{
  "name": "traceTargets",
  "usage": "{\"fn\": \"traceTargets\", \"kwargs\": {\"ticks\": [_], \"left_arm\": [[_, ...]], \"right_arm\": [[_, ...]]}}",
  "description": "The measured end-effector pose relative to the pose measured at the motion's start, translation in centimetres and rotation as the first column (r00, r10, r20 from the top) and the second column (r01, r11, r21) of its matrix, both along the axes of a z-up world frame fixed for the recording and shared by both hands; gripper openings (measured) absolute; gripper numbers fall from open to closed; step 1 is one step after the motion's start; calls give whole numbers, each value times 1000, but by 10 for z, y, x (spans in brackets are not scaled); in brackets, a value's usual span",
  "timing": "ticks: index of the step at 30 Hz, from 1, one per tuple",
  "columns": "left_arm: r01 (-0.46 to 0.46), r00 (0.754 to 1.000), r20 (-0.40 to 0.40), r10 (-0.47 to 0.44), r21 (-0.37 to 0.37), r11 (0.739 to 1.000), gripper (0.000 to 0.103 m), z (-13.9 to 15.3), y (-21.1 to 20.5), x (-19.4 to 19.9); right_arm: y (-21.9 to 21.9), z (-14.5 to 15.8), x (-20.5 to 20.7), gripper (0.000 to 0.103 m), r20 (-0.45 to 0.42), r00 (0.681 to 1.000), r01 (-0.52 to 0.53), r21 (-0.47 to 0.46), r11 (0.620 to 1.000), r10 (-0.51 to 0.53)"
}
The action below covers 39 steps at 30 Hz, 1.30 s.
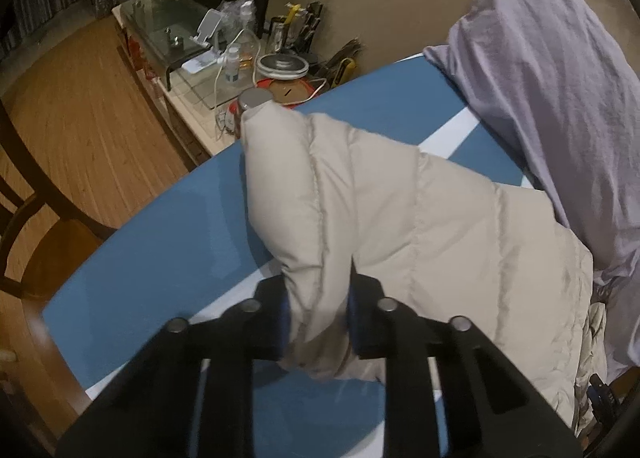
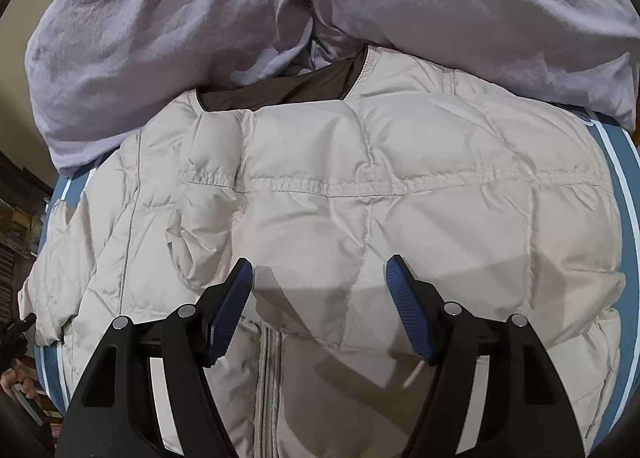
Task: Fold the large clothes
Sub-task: 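Grasp the other sleeve cuff with the left tool and lift it, then carry the held sleeve across the jacket body and open the left tool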
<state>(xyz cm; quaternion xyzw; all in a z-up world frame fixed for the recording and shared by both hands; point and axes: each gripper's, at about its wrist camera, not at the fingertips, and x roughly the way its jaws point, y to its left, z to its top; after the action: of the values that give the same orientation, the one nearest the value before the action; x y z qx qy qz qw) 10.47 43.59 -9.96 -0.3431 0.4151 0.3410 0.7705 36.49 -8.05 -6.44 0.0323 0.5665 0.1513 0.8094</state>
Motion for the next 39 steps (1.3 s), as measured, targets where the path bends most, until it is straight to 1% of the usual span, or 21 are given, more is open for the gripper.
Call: {"fn": "traceTargets", "kwargs": {"ticks": [4, 7, 9, 11, 14, 17, 20, 21, 23, 26, 27, 28, 30, 31, 34, 37, 39], "left_arm": [[35, 998, 52, -36, 29, 999, 17, 24, -12, 11], [87, 991, 101, -93, 59, 994, 17, 50, -26, 28], [125, 981, 139, -136, 86, 988, 16, 69, -39, 42], [164, 966, 187, -180, 100, 981, 16, 88, -52, 56], [246, 930, 251, -267, 115, 963, 16, 117, -80, 87], [310, 902, 273, -334, 126, 942, 16, 134, -108, 108], [383, 859, 318, -402, 123, 915, 16, 149, -142, 134], [400, 847, 328, -417, 123, 908, 16, 151, -150, 138], [449, 814, 352, -462, 124, 885, 15, 160, -174, 153], [506, 773, 371, -515, 131, 853, 15, 166, -199, 169], [531, 752, 381, -537, 132, 837, 15, 168, -211, 176], [548, 738, 387, -553, 134, 825, 15, 169, -221, 181], [586, 711, 391, -585, 131, 800, 15, 169, -240, 191], [601, 702, 389, -597, 127, 789, 15, 168, -249, 197], [643, 683, 370, -630, 103, 759, 15, 158, -277, 213], [676, 674, 332, -660, 82, 732, 15, 142, -300, 225], [695, 673, 298, -678, 62, 717, 15, 128, -314, 236]], "right_arm": [[-9, 3, -3, 71, 6, 1000, 16, 11, 1000, -16], [-16, 6, -5, 71, 8, 1000, 28, 16, 999, -28], [-22, 9, -7, 71, 12, 999, 36, 20, 999, -36], [-28, 12, -9, 71, 15, 999, 45, 24, 999, -46], [-42, 15, -11, 71, 19, 998, 67, 28, 997, -67], [-56, 17, -14, 71, 20, 996, 90, 29, 995, -91], [-71, 18, -16, 73, 21, 993, 116, 29, 993, -116], [-77, 18, -18, 73, 23, 992, 125, 29, 992, -126], [-88, 19, -20, 73, 26, 990, 140, 26, 990, -141], [-104, 19, -24, 73, 29, 986, 165, 21, 986, -166], [-109, 20, -26, 73, 30, 984, 175, 20, 984, -176], [-115, 20, -28, 73, 30, 982, 185, 20, 982, -186], [-123, 21, -32, 74, 31, 979, 200, 21, 979, -201], [-128, 21, -34, 74, 32, 978, 208, 20, 978, -208], [-139, 21, -38, 74, 33, 974, 225, 17, 974, -225], [-148, 21, -41, 74, 37, 971, 236, 15, 972, -237], [-156, 23, -43, 74, 42, 969, 244, 16, 970, -245]]}}
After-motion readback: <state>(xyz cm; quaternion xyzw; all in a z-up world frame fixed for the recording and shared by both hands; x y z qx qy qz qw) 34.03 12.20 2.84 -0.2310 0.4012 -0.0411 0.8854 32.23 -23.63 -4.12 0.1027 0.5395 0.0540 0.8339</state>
